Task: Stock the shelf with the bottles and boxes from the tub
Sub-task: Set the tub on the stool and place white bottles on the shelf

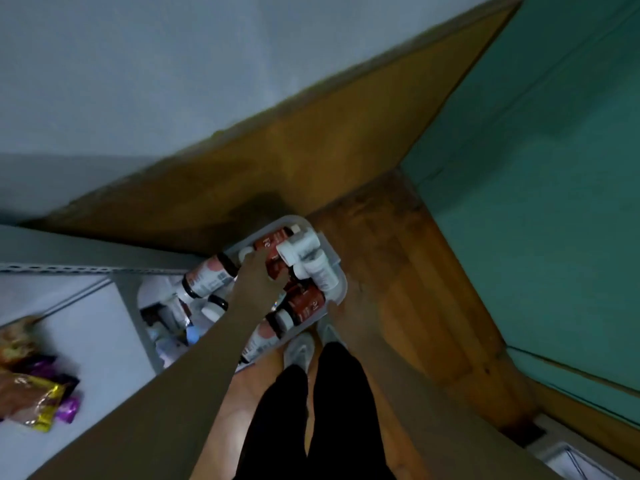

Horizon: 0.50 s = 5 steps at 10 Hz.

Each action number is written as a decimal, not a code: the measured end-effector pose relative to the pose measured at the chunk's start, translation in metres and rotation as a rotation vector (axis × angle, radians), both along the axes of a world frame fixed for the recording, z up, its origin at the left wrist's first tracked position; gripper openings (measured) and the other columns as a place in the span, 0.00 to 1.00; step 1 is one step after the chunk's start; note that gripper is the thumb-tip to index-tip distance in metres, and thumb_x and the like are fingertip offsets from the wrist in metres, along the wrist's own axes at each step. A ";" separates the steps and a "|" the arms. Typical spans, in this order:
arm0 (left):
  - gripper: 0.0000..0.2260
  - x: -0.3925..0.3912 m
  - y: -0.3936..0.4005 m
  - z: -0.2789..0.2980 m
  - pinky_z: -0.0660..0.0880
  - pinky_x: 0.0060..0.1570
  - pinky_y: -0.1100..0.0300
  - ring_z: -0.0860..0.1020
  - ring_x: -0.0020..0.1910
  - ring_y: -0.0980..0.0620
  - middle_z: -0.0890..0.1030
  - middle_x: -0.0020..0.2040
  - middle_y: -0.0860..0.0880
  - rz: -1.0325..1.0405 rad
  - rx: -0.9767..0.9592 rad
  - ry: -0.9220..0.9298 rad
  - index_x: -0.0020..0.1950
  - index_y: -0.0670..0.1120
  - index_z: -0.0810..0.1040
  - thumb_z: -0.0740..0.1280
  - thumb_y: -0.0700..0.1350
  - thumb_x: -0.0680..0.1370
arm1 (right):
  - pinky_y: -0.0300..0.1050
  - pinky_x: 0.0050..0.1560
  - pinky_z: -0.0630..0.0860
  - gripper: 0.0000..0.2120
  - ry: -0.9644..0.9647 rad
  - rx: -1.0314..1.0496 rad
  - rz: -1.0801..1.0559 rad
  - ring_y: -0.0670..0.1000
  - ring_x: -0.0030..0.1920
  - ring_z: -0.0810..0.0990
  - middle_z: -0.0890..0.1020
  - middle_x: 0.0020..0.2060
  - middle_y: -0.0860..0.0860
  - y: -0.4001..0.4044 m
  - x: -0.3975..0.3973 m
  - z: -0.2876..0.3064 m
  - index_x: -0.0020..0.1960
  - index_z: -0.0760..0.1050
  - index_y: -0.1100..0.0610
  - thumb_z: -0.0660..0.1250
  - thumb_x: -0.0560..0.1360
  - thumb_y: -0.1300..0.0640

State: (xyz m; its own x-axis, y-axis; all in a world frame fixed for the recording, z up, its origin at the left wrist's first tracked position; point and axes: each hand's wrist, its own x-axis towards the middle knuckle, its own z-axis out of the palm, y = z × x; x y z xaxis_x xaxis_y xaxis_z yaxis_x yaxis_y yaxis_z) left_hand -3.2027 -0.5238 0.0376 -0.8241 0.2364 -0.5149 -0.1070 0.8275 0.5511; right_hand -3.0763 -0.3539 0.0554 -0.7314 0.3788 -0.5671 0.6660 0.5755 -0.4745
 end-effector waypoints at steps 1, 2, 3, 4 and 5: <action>0.24 -0.003 0.024 0.012 0.70 0.66 0.49 0.72 0.65 0.44 0.74 0.67 0.42 0.006 0.071 0.022 0.72 0.44 0.68 0.69 0.47 0.78 | 0.52 0.75 0.61 0.35 0.084 0.055 -0.006 0.60 0.73 0.67 0.68 0.73 0.61 -0.005 -0.007 -0.029 0.77 0.60 0.62 0.64 0.77 0.44; 0.28 -0.008 0.032 -0.003 0.66 0.69 0.52 0.70 0.70 0.45 0.71 0.71 0.43 -0.021 0.070 0.012 0.75 0.44 0.65 0.70 0.45 0.77 | 0.49 0.70 0.64 0.31 0.045 -0.005 0.046 0.60 0.71 0.69 0.70 0.71 0.60 -0.010 -0.016 -0.043 0.75 0.63 0.62 0.67 0.78 0.48; 0.28 -0.012 0.034 -0.015 0.66 0.69 0.52 0.70 0.70 0.44 0.71 0.72 0.43 -0.017 0.049 0.019 0.75 0.43 0.65 0.70 0.46 0.77 | 0.54 0.68 0.68 0.30 0.027 -0.038 0.022 0.59 0.70 0.68 0.68 0.71 0.59 -0.009 -0.021 -0.057 0.75 0.61 0.59 0.65 0.78 0.50; 0.28 -0.012 0.037 -0.023 0.69 0.67 0.50 0.72 0.66 0.43 0.74 0.68 0.43 0.029 0.037 0.010 0.73 0.44 0.68 0.72 0.48 0.76 | 0.56 0.65 0.71 0.29 0.049 -0.002 -0.046 0.59 0.67 0.70 0.70 0.67 0.57 -0.013 -0.024 -0.069 0.72 0.62 0.55 0.68 0.76 0.48; 0.27 -0.010 0.041 -0.022 0.72 0.61 0.53 0.75 0.62 0.44 0.77 0.64 0.42 0.097 0.062 -0.013 0.70 0.44 0.71 0.74 0.49 0.74 | 0.56 0.63 0.72 0.28 0.085 0.037 -0.070 0.58 0.64 0.72 0.72 0.64 0.56 -0.013 -0.032 -0.073 0.68 0.64 0.55 0.71 0.74 0.48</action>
